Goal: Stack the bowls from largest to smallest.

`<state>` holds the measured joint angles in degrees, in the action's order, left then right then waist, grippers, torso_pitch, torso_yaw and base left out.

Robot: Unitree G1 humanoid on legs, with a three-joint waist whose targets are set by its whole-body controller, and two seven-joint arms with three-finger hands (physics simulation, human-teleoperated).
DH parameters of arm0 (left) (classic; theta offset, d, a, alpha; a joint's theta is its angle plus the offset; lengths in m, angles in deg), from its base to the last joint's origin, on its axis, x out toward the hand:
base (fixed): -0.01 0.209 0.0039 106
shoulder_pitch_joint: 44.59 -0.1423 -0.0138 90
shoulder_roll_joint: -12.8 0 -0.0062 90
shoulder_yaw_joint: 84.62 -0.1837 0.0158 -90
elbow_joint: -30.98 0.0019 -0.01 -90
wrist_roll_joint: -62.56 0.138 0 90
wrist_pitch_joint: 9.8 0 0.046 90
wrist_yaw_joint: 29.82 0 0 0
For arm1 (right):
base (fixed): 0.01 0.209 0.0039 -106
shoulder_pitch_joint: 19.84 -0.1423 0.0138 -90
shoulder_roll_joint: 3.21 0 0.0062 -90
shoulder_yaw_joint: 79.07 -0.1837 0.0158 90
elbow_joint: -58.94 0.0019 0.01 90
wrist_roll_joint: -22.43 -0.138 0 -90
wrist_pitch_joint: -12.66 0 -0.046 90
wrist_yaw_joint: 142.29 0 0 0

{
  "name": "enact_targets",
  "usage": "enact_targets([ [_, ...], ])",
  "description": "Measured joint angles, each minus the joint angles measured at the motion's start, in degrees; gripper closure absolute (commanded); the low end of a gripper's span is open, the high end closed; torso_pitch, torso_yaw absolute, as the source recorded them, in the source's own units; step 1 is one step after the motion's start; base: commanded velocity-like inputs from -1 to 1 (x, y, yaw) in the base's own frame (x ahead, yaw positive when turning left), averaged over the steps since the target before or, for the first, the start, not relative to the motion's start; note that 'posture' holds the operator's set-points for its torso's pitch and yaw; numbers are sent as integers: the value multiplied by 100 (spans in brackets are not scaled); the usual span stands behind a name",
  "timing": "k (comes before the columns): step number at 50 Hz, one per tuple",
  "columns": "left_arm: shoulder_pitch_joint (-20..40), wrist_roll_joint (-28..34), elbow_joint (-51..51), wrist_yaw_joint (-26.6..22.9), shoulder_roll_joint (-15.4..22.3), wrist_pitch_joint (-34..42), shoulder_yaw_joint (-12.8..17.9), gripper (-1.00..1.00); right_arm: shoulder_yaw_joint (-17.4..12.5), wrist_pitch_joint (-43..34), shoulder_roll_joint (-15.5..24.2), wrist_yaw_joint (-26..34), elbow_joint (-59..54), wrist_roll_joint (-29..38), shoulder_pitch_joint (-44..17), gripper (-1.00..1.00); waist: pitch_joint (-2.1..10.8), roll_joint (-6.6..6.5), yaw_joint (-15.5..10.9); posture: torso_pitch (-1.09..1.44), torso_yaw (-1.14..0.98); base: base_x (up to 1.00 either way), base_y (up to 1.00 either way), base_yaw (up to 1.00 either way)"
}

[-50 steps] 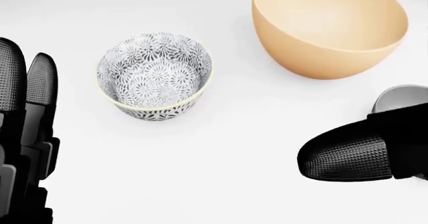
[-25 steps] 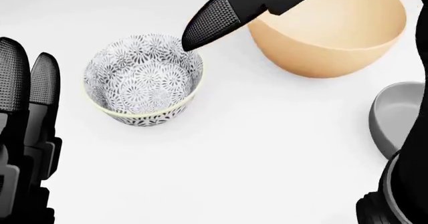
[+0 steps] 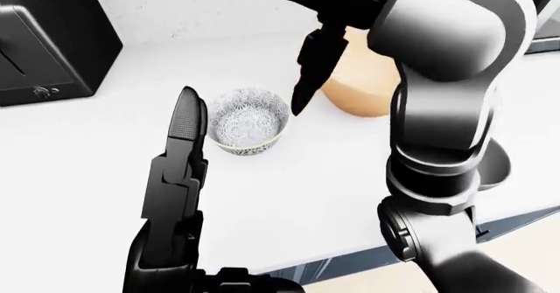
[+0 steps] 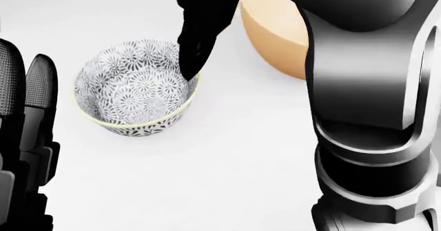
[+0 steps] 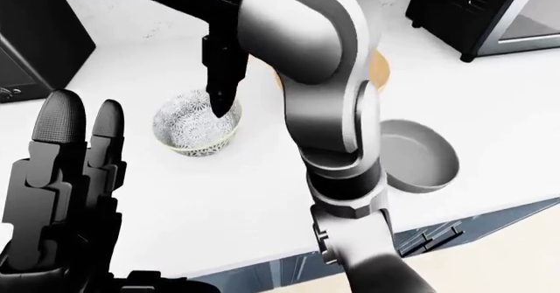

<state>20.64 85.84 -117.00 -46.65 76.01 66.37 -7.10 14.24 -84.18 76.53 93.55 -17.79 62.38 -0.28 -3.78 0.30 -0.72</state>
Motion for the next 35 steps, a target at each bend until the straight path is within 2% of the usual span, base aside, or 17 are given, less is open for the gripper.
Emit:
enact_targets([
  [7,40,-7,-17,-17,-12,25,9,-100,118,334,-175,162,-147,52,6,-100,10,9,-7,0,0,0,0,0],
  [11,48,33,-8,-21,-31,43,-22,-100,87,481,-198,381,-401,0,-76,-100,1,11,4,0,0,0,0,0],
  [18,63,8,-13,-41,-39,51,29,-100,278,768,-345,956,-293,60,308,-100,6,6,9,0,0,0,0,0],
  [25,90,11,-5,-33,-17,94,27,-100,259,897,-445,1479,-361,203,408,-100,24,-4,23,0,0,0,0,0],
  [35,49,11,-3,0,25,74,4,-100,324,1190,-572,1763,-466,383,665,-100,55,-19,29,0,0,0,0,0],
])
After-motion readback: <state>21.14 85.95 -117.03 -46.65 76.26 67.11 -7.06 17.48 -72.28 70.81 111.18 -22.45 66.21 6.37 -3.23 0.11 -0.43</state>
